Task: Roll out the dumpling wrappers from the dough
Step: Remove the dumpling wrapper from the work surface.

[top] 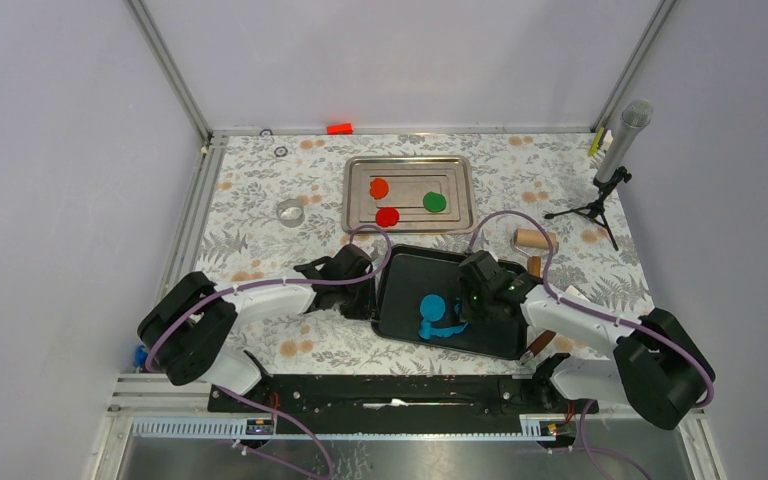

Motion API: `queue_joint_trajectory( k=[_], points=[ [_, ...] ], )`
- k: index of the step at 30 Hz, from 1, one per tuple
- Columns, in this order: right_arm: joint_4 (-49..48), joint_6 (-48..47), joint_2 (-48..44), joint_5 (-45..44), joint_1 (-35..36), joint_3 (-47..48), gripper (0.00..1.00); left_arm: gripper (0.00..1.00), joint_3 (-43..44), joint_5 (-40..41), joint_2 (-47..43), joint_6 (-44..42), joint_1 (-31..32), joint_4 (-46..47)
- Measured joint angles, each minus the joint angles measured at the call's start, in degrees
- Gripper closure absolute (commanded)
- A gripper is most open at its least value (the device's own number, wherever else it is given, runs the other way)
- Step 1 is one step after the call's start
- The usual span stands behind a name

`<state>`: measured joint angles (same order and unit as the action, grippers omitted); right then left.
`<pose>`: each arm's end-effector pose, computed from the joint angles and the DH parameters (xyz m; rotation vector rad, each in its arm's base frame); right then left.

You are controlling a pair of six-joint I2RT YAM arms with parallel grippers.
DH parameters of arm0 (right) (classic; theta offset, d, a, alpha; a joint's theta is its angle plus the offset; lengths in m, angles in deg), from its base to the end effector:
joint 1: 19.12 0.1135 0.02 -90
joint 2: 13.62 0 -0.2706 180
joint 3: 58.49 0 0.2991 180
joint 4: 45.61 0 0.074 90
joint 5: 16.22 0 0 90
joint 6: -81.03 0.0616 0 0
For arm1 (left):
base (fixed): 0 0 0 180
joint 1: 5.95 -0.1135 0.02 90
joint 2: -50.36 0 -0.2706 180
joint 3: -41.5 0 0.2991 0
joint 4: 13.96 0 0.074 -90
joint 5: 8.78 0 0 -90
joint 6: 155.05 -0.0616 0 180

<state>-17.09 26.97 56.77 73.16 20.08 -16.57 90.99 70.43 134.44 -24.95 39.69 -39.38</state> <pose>0.2065 0.1676 0.1121 -0.0709 2.6391 0.4657 0.2054 -0.2265 0.0964 0.2060 2.7922 -0.7038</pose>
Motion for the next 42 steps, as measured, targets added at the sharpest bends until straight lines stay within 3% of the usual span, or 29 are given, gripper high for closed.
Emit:
queue_joint_trajectory(
  k=[9, 19, 28, 42],
  points=[
    [0.46, 0.76, -5.09, 1.88, 0.35, 2.32, 0.79, 1.0, 0.0, 0.02, 0.0, 0.0, 0.0, 0.0],
    [-4.33, 4.57, -3.87, 5.86, 6.21, 2.56, 0.85, 1.0, 0.0, 0.02, 0.02, -0.02, 0.0, -0.02],
    [-8.52, 5.79, 5.22, 6.27, 13.73, 6.29, 0.88, 1.0, 0.22, 0.02, 0.13, -0.04, 0.0, -0.31],
    [-8.83, 5.25, 15.32, 4.48, 14.75, 9.44, 0.92, 1.0, 0.24, 0.02, 0.13, -0.07, 0.0, -0.33]
  ],
)
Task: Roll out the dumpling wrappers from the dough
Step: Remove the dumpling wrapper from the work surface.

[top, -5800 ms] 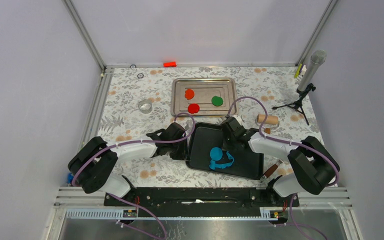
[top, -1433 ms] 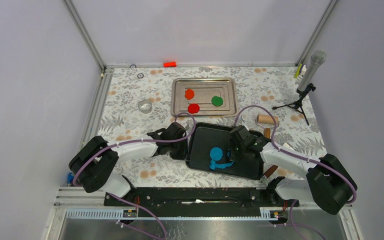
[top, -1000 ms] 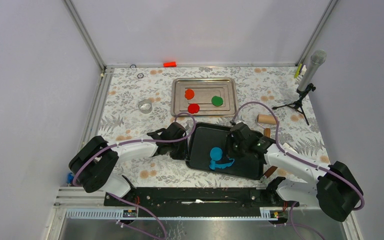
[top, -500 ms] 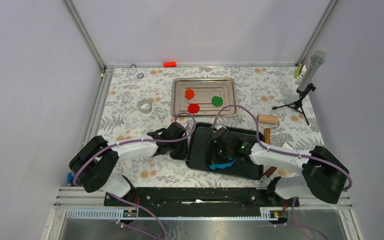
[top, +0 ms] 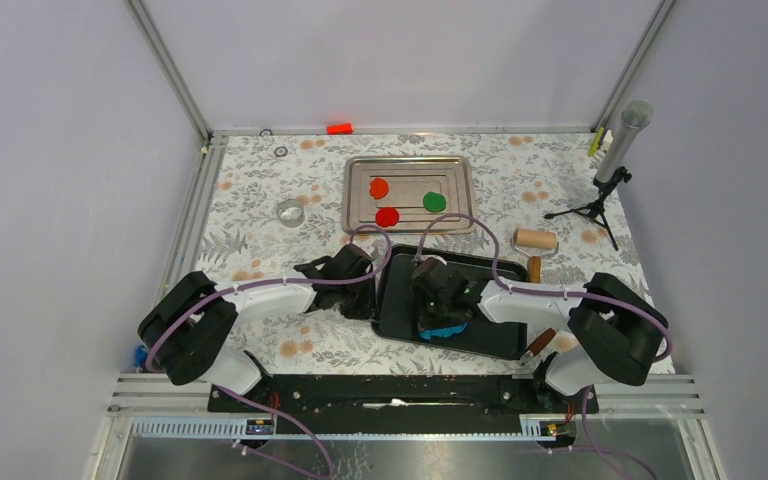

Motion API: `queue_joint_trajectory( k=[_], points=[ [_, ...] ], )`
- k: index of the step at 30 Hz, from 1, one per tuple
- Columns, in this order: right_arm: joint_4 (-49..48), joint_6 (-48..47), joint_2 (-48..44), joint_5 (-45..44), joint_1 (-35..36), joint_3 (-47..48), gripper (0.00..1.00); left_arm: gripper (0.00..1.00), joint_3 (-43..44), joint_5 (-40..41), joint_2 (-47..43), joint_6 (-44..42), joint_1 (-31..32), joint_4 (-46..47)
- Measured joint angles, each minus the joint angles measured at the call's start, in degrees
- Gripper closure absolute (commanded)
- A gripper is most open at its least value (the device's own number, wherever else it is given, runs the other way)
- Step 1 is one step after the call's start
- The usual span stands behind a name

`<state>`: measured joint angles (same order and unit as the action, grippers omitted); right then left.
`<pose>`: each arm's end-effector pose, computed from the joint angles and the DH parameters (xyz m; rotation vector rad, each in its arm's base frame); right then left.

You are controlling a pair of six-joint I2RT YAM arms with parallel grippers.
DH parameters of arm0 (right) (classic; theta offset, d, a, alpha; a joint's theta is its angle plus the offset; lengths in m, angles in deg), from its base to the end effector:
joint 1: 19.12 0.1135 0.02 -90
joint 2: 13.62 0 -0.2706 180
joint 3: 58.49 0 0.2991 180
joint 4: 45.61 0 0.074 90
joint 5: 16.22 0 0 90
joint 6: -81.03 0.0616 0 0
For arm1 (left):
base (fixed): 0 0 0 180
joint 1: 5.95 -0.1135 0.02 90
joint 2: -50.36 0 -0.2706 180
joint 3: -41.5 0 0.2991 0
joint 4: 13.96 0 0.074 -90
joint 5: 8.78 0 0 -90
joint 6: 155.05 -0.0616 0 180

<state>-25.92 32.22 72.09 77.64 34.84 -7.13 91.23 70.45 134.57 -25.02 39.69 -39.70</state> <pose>0.1886 0.2662 0.1049 -0.3271 2.6598 0.7029 0.2058 -0.2269 0.0966 0.2073 2.7952 -0.7002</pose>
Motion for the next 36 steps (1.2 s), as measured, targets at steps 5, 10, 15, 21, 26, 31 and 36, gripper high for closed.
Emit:
queue_joint_trajectory(
  k=[5, 10, 15, 21, 26, 31, 36],
  points=[
    [1.86, -0.17, -2.47, -2.29, 0.11, -1.75, 0.92, 1.0, 0.02, 0.0, 0.04, -0.04, 0.0, 0.0],
    [4.59, -0.81, -5.55, -5.6, 0.13, -3.15, 0.93, 1.0, 0.33, -0.04, 0.28, -0.17, 0.0, -0.39],
    [8.44, -1.05, -8.79, -10.69, 0.31, -3.69, 0.94, 1.0, 0.35, -0.04, 0.28, -0.2, 0.0, -0.42],
    [13.51, -0.7, -12.63, -15.37, -2.49, -4.33, 0.97, 1.0, 0.35, -0.04, 0.28, -0.22, 0.0, -0.42],
    [15.78, 0.15, -12.7, -16.61, -6.91, -4.42, 0.96, 1.0, 0.35, -0.07, 0.28, -0.24, 0.0, -0.42],
    [17.79, 0.17, -13.6, -18.03, -8.0, -4.17, 0.94, 1.0, 0.35, -0.07, 0.28, -0.24, 0.0, -0.42],
    [20.39, -0.44, -15.56, -19.89, -8.24, -2.45, 0.89, 1.0, 0.35, -0.07, 0.28, -0.24, 0.0, -0.42]
  ],
)
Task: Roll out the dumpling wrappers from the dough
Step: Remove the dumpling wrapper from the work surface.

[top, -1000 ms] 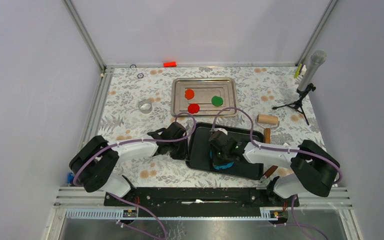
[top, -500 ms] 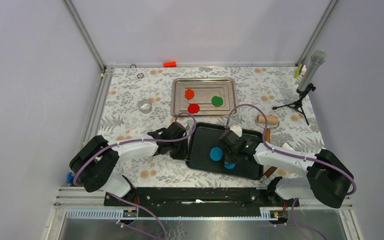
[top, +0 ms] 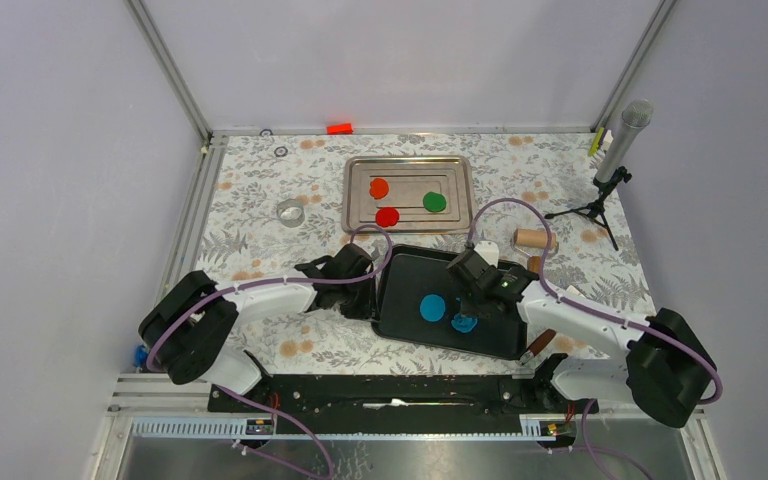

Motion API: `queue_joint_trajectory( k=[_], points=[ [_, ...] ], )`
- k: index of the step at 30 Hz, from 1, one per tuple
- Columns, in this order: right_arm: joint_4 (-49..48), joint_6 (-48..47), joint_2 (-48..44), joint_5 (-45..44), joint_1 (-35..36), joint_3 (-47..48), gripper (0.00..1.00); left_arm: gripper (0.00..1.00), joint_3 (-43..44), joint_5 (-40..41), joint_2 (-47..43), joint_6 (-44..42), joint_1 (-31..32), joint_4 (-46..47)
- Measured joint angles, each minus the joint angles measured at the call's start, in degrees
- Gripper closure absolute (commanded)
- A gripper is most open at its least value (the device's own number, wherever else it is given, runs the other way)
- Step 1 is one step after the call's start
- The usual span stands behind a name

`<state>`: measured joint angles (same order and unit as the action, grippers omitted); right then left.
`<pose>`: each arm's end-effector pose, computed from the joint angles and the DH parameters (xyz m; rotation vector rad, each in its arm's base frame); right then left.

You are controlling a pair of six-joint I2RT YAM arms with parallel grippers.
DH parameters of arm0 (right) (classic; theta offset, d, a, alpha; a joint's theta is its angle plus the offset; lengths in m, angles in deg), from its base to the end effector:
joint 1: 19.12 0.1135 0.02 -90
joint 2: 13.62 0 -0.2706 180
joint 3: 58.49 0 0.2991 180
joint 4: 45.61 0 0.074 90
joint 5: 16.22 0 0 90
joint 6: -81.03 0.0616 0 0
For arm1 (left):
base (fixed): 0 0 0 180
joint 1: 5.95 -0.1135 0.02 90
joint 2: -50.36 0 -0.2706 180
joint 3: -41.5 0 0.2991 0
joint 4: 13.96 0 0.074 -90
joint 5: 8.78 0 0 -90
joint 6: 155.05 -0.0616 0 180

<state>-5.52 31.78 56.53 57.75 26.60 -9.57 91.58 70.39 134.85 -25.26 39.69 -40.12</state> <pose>0.2013 0.1820 0.1429 -0.0191 2.5854 0.1874 0.2063 -0.2275 0.0967 0.2131 2.8002 -0.6957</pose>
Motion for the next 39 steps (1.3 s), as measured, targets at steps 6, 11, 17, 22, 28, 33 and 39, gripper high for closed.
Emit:
queue_joint_trajectory(
  k=[6, 11, 17, 22, 28, 33, 39],
  points=[
    [-0.52, -0.42, -1.16, 0.46, -0.02, 1.05, 0.89, 1.0, 0.0, 0.04, -0.07, 0.0, 0.0, -0.04],
    [-3.67, -0.35, -1.31, 5.03, -0.04, 0.44, 0.89, 1.0, 0.0, 0.04, -0.07, 0.0, 0.0, -0.04],
    [-8.76, 0.09, -3.3, 14.1, -0.13, -5.33, 0.89, 1.0, 0.02, 0.02, -0.07, 0.0, 0.0, -0.07],
    [-9.16, 0.07, -2.99, 17.66, -0.13, -7.56, 0.89, 1.0, 0.15, 0.02, 0.0, -0.07, 0.0, -0.26],
    [-7.08, 0.09, -0.63, 14.43, -0.13, -7.06, 0.88, 1.0, 0.17, 0.04, 0.0, -0.11, 0.0, -0.31],
    [-4.42, -0.35, 2.03, 7.78, -0.44, -3.78, 0.88, 1.0, 0.26, 0.04, 0.02, -0.17, 0.0, -0.42],
    [-5.79, -2.21, 7.04, 3.96, -3.23, -0.59, 0.9, 1.0, 0.28, 0.07, 0.0, -0.28, 0.0, -0.46]
  ],
)
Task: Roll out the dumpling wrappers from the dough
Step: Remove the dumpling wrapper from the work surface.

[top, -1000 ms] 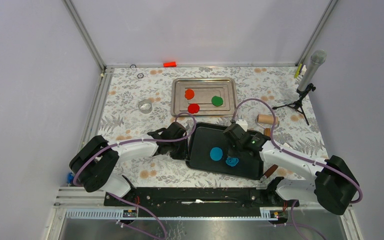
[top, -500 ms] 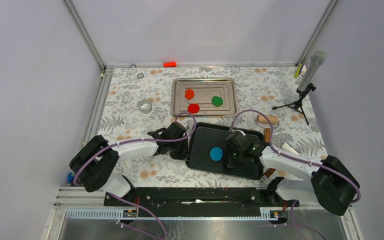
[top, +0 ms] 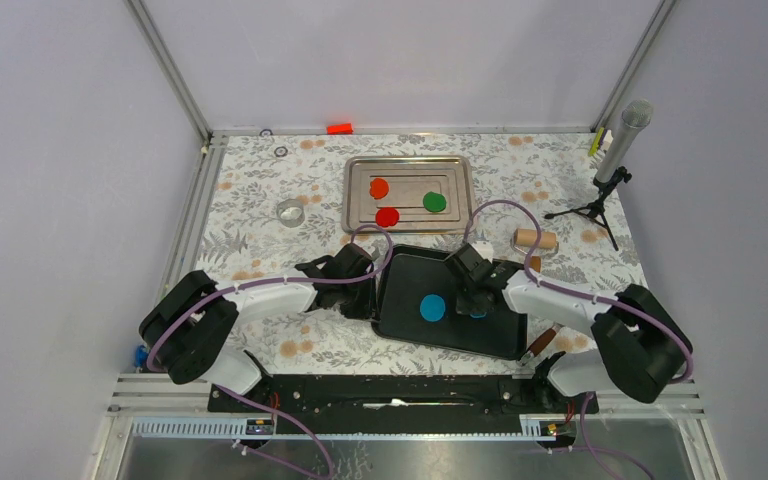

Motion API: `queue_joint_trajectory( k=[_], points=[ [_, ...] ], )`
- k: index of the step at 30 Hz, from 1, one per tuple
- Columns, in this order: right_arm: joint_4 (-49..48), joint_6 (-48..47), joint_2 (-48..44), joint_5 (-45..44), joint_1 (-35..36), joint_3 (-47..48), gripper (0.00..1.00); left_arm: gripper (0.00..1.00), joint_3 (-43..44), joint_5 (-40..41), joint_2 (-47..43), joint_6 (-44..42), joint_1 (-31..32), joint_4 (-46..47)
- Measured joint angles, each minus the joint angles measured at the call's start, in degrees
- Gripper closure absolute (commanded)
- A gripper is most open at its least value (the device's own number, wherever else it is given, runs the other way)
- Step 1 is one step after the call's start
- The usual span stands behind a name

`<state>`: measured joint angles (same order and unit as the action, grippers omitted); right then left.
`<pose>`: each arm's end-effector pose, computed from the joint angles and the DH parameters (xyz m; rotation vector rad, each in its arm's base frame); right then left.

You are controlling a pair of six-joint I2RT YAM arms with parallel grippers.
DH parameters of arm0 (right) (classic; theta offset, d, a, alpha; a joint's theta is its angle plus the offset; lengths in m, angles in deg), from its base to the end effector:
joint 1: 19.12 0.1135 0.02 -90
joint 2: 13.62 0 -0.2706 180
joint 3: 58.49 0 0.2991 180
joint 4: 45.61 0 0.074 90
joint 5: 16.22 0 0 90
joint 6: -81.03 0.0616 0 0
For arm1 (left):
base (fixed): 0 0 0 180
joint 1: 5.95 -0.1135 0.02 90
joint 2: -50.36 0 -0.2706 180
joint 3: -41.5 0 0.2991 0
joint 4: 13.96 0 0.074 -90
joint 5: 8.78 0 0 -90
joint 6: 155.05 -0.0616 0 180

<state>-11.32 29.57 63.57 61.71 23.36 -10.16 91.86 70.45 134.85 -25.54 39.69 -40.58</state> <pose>0.2171 0.1813 0.1132 -0.0242 2.6453 0.1975 0.2066 -0.2278 0.0977 0.2192 2.8013 -0.6909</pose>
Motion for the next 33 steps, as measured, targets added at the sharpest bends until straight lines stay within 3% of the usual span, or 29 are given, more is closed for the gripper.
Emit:
queue_joint_trajectory(
  k=[16, 33],
  points=[
    [-5.57, -2.71, 7.72, -2.25, -4.02, 5.86, 0.94, 1.0, 0.0, 0.0, 0.0, -0.02, 0.0, -0.04],
    [2.47, -2.64, -11.54, -5.31, -6.99, 0.7, 0.94, 1.0, 0.0, 0.0, 0.0, -0.02, 0.0, -0.02]
  ],
)
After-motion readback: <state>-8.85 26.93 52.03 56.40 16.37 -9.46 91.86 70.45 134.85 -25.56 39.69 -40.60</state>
